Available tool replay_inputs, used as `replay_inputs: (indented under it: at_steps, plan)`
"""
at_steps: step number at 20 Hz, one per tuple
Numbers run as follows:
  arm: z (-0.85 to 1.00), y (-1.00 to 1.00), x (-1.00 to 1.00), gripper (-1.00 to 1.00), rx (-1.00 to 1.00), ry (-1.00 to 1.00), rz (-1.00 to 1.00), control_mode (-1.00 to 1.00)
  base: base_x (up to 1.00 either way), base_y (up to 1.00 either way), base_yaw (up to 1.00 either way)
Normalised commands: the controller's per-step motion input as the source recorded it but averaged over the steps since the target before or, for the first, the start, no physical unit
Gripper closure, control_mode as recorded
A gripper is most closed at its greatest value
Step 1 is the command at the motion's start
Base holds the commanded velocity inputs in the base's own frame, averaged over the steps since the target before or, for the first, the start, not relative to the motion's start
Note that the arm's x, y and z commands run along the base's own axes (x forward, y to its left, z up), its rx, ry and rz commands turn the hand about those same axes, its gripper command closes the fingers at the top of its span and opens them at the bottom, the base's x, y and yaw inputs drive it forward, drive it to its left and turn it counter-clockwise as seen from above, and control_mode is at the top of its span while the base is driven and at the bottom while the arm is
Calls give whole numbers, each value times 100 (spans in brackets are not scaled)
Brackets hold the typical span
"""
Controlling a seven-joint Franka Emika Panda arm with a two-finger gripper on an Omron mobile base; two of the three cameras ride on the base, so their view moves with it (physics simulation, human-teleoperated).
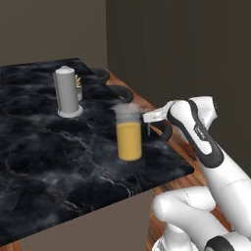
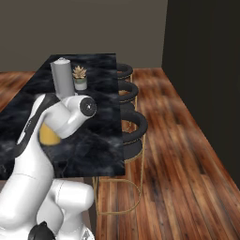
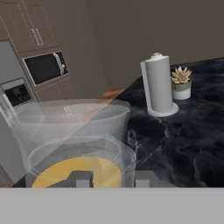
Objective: Place the pitcher and cup on the dining counter for serving.
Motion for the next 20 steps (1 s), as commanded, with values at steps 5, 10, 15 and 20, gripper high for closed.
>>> replay_inputs:
  at_steps: [5,10,15,20]
  plan:
    - [-12,50,56,100,-2,0,-4,-100,0,0,0]
    - [-4,36,28,100,-1,0,-4,-100,0,0,0]
    - [-11,35,23,100,0,0,0,-100,0,0,0]
    - [-24,24,5,100,-2,0,0,-100,0,0,0]
